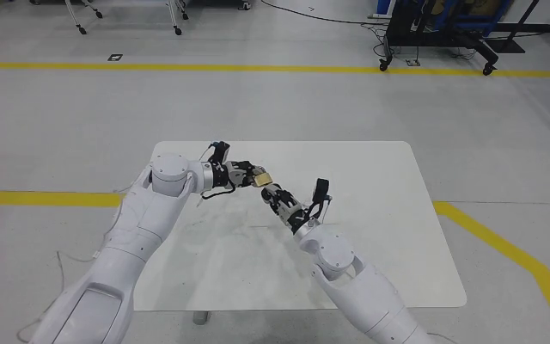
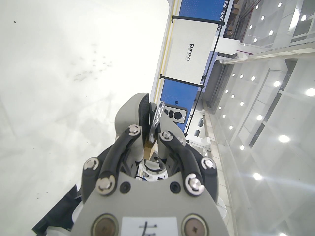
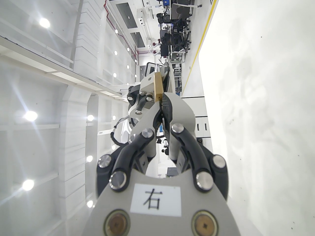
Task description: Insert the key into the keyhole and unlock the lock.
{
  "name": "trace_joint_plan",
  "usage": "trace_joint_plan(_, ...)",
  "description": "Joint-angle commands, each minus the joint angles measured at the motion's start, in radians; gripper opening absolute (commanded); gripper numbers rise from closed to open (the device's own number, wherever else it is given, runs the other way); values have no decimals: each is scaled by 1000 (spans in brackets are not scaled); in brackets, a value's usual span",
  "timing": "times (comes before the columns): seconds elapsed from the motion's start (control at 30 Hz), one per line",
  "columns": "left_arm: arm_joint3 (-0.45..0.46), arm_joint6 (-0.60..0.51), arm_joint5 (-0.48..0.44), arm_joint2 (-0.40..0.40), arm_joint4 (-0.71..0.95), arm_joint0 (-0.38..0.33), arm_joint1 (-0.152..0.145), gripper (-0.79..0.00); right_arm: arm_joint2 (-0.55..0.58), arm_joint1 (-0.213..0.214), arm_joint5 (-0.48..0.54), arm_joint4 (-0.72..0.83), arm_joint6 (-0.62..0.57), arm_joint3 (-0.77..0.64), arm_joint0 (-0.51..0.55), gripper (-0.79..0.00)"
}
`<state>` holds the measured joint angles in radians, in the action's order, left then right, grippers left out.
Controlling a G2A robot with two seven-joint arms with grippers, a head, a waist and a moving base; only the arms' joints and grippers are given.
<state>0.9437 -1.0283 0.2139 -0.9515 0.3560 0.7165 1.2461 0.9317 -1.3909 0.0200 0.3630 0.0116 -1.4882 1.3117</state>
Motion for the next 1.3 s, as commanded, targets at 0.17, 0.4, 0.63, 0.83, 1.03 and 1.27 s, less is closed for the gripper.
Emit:
trace_joint_plan(0.17,-15,-15,-5,1,4,-8,2,-785,8,-7,4,10,-4,12,-4,-785)
trace_joint_plan(0.4,-29,-22,4,-1,9,-15,4,-785,30,-8,10,17,-29,11,3,-785)
trace_joint_plan(0.63,-41,-30,10,-1,13,-21,5,-785,44,-10,11,16,-46,6,13,-785)
trace_joint_plan(0.83,-45,-35,13,4,9,-25,7,-785,49,-14,4,13,-52,5,12,-717)
trace_joint_plan(1.03,-50,-41,14,3,11,-28,8,-785,53,-17,-2,12,-59,5,12,-751)
trace_joint_plan(1.27,-52,-43,16,1,10,-29,8,-785,60,-20,1,10,-63,1,18,-677)
